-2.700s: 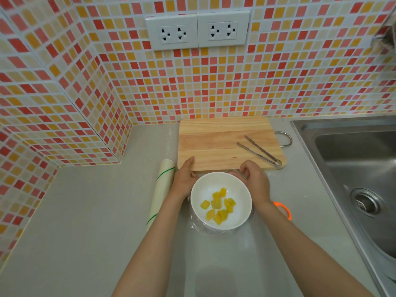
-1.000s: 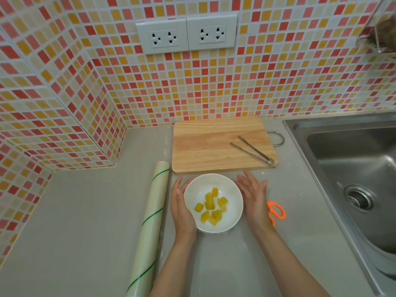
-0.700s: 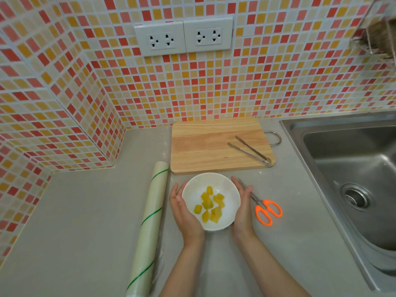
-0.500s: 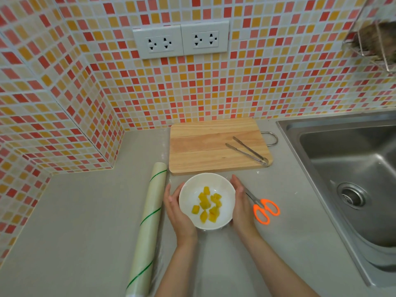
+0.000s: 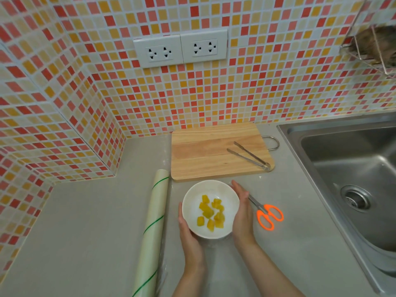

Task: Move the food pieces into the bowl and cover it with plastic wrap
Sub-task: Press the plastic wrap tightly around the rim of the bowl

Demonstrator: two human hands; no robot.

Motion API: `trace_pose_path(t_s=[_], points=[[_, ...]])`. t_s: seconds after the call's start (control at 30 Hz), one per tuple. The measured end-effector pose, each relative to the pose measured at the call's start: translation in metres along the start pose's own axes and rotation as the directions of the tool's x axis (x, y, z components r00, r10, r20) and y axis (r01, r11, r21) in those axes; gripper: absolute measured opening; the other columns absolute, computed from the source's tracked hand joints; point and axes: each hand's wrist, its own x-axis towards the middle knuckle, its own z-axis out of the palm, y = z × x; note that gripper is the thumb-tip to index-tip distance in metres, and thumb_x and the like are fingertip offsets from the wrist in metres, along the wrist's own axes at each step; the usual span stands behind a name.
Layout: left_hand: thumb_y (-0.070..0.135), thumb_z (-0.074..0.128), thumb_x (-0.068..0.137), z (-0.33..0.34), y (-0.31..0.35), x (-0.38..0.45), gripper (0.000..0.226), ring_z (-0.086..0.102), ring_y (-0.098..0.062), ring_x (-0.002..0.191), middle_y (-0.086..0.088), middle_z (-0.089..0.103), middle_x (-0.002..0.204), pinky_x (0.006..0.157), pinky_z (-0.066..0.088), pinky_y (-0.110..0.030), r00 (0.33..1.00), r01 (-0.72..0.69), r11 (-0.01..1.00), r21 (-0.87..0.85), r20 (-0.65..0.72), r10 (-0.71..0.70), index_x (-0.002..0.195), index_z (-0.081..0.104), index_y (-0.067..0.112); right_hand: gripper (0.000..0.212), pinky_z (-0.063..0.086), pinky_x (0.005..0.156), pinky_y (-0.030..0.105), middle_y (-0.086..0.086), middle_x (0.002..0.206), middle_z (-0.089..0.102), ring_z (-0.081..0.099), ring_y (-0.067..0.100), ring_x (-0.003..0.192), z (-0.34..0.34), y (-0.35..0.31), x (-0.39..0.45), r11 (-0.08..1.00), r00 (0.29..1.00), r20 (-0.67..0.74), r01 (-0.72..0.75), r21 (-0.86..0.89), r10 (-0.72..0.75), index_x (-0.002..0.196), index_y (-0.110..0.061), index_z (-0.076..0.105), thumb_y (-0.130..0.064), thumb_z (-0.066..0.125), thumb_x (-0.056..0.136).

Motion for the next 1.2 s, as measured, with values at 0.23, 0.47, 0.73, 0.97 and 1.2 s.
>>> trace_pose_path(t_s=[0.23,0.47,0.73,0.97,1.2], points=[[0.051,0.026,0.096,-0.027,0.011,0.01,0.042,0.052,-0.024,0.121,-0.004,0.06,0.119,0.096,0.04,-0.03,0.964,-0.15,0.973,0.175,-0.193,0.183,0.128,0.043,0.031,0.052,0.034,0.109,0.034,0.011,0.138,0.051,0.05,0.017,0.124,-0.017,-0.017,0.021,0.999,0.997,-0.064,0.051,-0.015,-0.052,0.136,-0.016,0.043,-0.042,0.017,0.099],[0.042,0.014,0.093,-0.007,0.04,0.051,0.054,0.038,-0.017,0.135,-0.001,0.046,0.139,0.114,0.027,-0.038,0.966,-0.22,0.95,0.223,0.188,0.179,0.146,0.015,0.028,0.047,0.031,0.098,0.007,-0.02,0.142,0.037,0.037,-0.011,0.128,-0.006,0.0,-0.023,0.989,0.992,0.052,0.121,-0.083,-0.117,0.132,-0.047,0.028,-0.062,0.023,0.088],[0.086,0.043,0.063,-0.003,0.029,0.03,0.109,0.044,-0.027,0.131,-0.009,0.045,0.144,0.109,0.034,-0.047,0.98,-0.167,0.961,0.219,0.146,0.137,0.147,0.022,0.021,0.044,0.037,0.109,0.047,0.003,0.134,0.055,0.052,0.022,0.123,-0.001,-0.008,0.008,0.995,0.994,0.07,-0.09,0.052,0.087,0.123,-0.037,0.048,-0.05,0.016,0.097],[0.052,0.029,0.088,-0.014,0.013,0.011,0.05,0.059,-0.009,0.106,0.005,0.062,0.115,0.091,0.045,-0.023,0.943,-0.32,0.905,0.28,0.006,0.331,0.133,0.037,0.032,0.066,0.042,0.096,0.032,0.005,0.136,0.052,0.053,0.017,0.118,-0.026,-0.01,0.018,0.982,0.978,0.154,-0.156,0.107,0.139,0.141,-0.023,0.036,-0.058,0.011,0.091],[0.046,0.035,0.095,-0.011,0.015,0.035,0.043,0.055,-0.008,0.115,0.007,0.056,0.125,0.099,0.042,-0.03,0.987,-0.16,0.973,0.169,0.062,0.152,0.135,0.037,0.032,0.041,0.037,0.098,0.016,-0.011,0.139,0.049,0.047,0.004,0.125,-0.031,0.012,-0.007,0.989,0.994,0.068,-0.093,0.116,0.085,0.131,-0.033,0.048,-0.037,0.021,0.1]])
